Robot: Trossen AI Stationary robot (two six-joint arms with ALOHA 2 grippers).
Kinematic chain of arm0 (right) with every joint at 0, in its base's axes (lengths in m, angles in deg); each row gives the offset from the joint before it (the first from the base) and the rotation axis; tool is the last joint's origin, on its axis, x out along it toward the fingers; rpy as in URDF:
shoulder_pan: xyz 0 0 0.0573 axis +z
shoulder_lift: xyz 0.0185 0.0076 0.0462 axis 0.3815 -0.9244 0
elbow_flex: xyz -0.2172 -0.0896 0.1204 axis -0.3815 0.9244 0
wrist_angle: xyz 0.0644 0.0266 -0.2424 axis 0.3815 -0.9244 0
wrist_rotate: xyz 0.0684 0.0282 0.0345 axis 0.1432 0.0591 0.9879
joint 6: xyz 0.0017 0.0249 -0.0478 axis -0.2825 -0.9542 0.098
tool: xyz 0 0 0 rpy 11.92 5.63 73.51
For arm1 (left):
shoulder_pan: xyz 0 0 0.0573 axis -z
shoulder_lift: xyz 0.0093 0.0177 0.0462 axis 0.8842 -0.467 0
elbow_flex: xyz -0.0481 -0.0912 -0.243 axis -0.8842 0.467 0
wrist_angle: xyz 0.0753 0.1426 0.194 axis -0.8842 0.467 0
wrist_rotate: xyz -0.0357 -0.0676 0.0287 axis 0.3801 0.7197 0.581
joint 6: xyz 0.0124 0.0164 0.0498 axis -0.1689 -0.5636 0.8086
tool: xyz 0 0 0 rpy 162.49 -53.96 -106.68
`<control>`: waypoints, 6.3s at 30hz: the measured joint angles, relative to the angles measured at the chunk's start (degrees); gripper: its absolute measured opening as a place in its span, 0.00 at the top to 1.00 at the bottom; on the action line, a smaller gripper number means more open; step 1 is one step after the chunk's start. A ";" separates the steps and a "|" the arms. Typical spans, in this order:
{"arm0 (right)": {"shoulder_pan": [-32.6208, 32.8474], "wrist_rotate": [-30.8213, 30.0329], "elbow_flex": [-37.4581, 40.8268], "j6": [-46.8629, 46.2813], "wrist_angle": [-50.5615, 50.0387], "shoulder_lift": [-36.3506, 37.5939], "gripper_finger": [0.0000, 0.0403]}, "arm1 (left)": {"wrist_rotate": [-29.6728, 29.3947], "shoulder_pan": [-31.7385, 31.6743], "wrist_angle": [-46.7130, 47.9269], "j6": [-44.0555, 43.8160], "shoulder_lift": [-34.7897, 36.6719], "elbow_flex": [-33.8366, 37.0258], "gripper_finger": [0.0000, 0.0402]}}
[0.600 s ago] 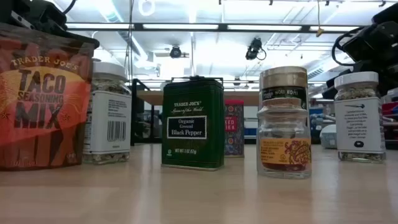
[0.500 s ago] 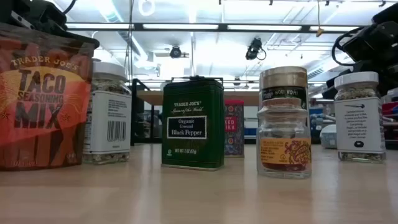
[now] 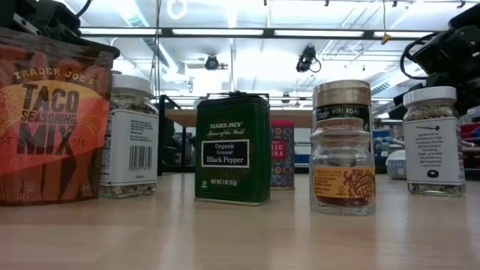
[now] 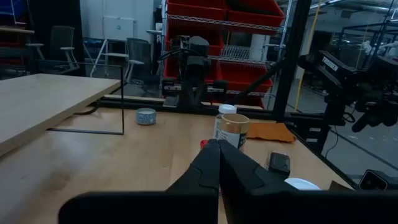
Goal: Shelf spices
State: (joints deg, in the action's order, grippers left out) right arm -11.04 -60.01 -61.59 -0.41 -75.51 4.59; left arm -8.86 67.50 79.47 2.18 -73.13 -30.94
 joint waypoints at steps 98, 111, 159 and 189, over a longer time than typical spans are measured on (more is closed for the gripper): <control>0.00 0.01 0.00 0.00 0.02 -0.01 0.98 | 0.00 0.02 0.00 0.02 -0.02 0.00 0.98; 0.01 0.01 0.00 0.00 0.02 0.00 0.98 | 0.00 0.02 0.01 0.02 -0.01 0.00 0.98; 0.00 0.00 0.00 0.01 0.01 -0.01 0.98 | 0.00 0.01 0.01 0.00 0.00 -0.01 0.98; 0.00 0.00 0.00 0.01 0.01 -0.01 0.98 | -4.02 -0.03 -14.97 2.91 0.00 -0.01 0.98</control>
State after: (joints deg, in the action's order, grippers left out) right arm -11.03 -60.01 -61.59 -0.40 -75.50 4.58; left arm -12.89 67.47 64.51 5.09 -73.13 -30.94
